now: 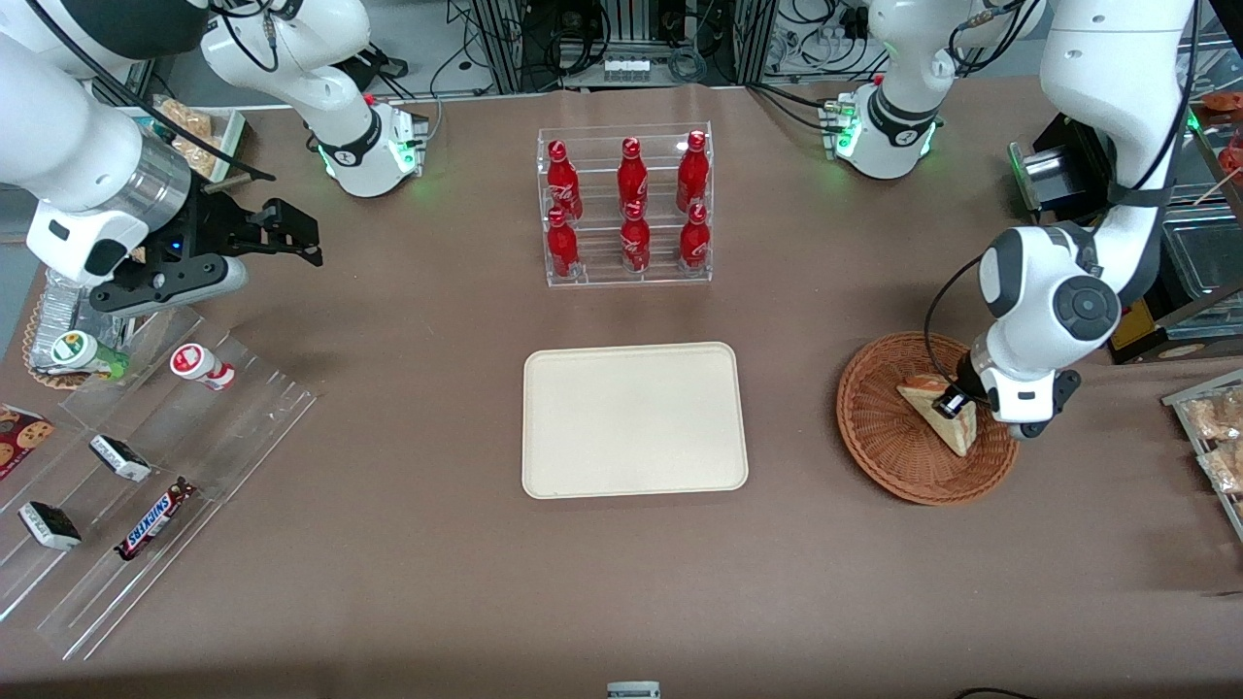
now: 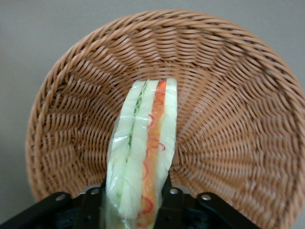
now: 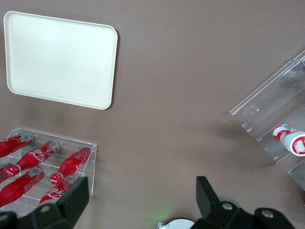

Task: Place sandwich from basket to tray
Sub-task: 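Lift the sandwich and carry it with the left gripper over the cream tray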

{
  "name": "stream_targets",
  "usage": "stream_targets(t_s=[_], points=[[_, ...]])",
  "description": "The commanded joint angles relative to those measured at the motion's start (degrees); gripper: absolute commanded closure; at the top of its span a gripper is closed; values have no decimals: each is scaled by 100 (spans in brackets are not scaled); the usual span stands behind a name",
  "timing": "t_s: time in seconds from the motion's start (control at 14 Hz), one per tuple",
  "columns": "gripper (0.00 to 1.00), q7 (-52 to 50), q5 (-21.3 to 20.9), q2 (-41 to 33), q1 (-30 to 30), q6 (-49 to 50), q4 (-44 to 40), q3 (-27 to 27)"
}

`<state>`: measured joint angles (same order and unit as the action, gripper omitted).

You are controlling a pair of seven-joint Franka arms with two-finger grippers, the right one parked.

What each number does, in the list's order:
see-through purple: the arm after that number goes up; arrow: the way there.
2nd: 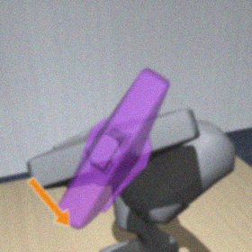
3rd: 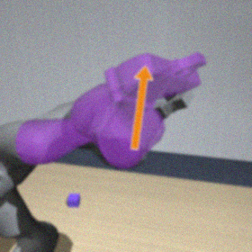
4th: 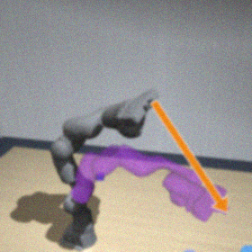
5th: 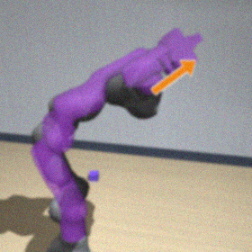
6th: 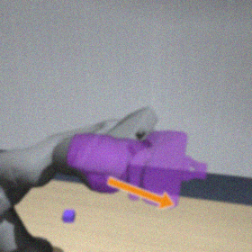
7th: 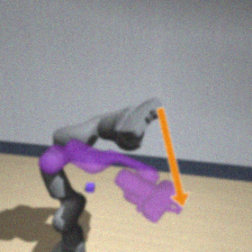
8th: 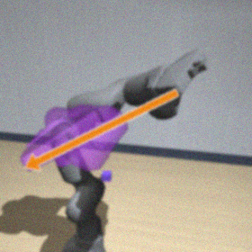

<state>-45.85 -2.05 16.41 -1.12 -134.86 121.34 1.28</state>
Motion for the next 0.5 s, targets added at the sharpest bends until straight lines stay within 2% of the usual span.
stream_targets(t_s=[0.0, 0.14, 0.43], points=[[100, 182, 29, 220, -449, 1310, -1284, -22], [100, 121, 29, 502, -1010, 1542, -1858, -22], [100, 95, 108, 1327, -2275, 981, -2648, 13]])
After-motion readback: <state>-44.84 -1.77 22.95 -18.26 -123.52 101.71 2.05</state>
